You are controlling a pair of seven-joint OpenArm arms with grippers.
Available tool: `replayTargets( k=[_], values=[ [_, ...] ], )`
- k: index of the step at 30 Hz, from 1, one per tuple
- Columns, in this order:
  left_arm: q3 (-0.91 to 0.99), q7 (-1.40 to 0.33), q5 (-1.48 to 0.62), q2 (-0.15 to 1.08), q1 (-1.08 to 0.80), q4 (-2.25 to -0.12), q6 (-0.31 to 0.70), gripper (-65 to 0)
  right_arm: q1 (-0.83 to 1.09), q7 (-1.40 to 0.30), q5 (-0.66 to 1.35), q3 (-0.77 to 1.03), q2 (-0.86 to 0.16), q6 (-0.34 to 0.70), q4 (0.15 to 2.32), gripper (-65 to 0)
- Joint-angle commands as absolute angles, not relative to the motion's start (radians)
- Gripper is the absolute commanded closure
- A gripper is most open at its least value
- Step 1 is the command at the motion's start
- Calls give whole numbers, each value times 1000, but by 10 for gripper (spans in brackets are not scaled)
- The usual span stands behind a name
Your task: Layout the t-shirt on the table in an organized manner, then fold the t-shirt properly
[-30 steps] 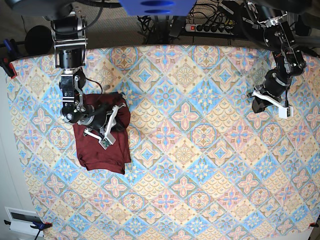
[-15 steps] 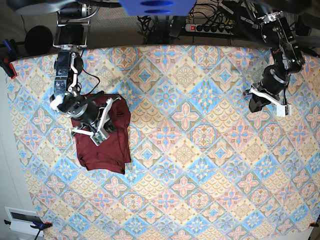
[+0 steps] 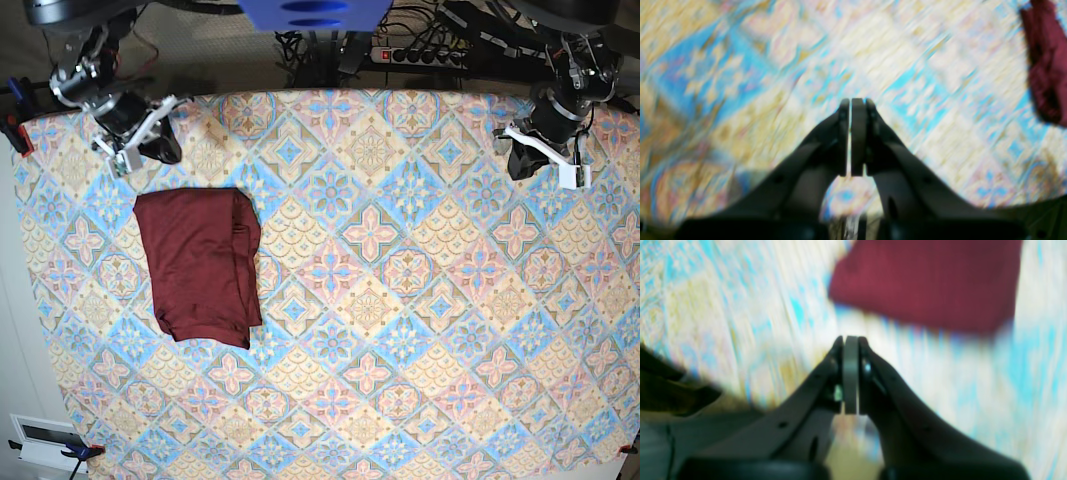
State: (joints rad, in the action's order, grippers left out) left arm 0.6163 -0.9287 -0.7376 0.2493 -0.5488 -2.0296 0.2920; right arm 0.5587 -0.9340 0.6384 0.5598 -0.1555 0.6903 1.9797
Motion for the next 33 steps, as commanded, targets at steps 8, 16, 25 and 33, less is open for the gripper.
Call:
replayTargets(
  k=[8,16,25,33],
  values=[
    [719,-906,-750,254,-777,-2048,297,-2,722,-895,748,697,-174,698,1992,0],
    [723,-901,-745,213,-970,-2045,297,-2,868,-891,590,693,-170,698,1966,0],
    [680,-901,-662,176,-974,-1917,297,-2,866,-858,403,558,-174,698,1699,0],
    [578,-898,-524,148,-855,-1681,297,-2,826,-662,289,375,-219,698,1417,0]
  ],
)
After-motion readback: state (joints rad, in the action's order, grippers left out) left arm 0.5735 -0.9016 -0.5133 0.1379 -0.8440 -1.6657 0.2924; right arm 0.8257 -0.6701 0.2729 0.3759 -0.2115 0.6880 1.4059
